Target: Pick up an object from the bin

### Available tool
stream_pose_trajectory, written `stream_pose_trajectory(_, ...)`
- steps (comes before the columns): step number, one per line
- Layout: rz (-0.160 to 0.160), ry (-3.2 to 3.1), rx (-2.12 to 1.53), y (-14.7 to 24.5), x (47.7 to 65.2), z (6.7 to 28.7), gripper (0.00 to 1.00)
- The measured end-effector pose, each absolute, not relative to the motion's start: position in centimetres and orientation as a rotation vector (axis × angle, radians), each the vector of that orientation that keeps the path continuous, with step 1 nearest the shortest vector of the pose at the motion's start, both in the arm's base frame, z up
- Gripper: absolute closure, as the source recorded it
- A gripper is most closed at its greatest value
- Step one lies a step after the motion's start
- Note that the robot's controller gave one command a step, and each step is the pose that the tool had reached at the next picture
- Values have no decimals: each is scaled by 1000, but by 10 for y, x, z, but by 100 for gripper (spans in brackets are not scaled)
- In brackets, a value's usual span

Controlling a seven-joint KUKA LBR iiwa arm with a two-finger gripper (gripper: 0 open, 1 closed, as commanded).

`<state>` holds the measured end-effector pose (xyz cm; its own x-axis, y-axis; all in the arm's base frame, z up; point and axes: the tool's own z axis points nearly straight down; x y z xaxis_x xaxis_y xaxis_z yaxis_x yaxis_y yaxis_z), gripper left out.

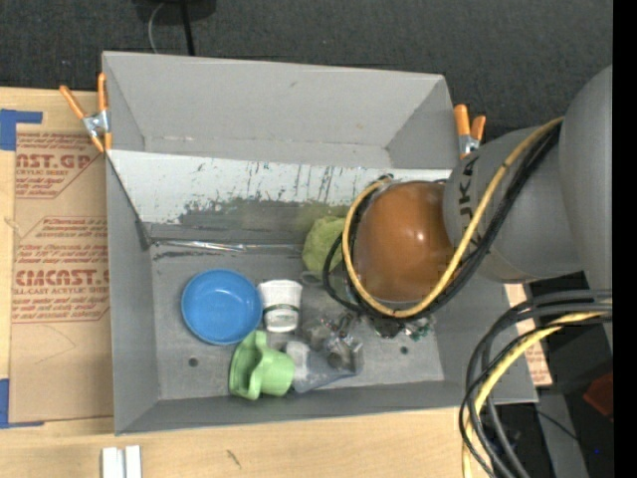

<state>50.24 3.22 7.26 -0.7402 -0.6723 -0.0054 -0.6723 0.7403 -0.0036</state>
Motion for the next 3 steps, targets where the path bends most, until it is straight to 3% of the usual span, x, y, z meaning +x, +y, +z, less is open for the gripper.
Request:
stream_pose_trajectory(2, -1, 2927, -1131, 32, 501, 76, 100)
stream_pose_trajectory(3, 4, 2934, -1134, 32, 499, 96, 100)
